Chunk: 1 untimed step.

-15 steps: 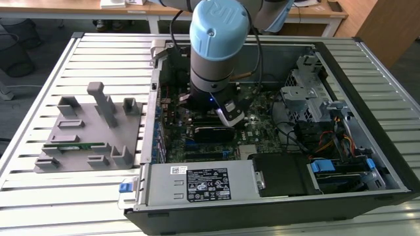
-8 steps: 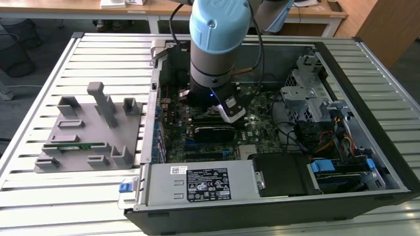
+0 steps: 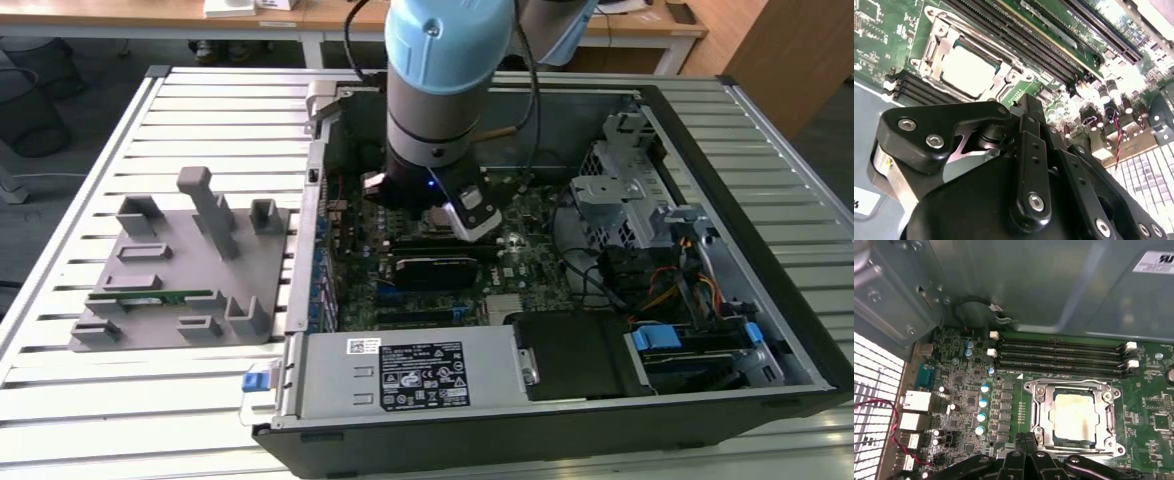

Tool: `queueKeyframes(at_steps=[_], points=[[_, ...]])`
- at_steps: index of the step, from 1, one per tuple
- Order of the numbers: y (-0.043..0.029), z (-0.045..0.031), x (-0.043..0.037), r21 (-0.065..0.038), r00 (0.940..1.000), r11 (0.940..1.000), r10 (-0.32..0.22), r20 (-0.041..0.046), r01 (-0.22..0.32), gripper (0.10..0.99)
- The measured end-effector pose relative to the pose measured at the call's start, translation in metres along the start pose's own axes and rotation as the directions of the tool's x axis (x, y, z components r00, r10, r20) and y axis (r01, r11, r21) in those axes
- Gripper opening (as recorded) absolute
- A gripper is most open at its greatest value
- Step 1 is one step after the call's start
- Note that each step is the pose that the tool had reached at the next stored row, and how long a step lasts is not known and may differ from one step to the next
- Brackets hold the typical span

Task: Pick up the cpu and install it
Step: 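Install the second cpu locking lever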

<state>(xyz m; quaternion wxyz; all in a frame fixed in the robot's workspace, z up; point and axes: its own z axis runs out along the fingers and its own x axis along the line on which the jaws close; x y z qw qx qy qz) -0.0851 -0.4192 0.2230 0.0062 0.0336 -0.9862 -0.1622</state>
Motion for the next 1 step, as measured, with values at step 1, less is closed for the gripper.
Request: queueKeyframes(at_steps=[1], points=[[0.0005,-0.0014,0.0,-0.001,1.0,1.0,0.0,0.0001,0.0,0.106]])
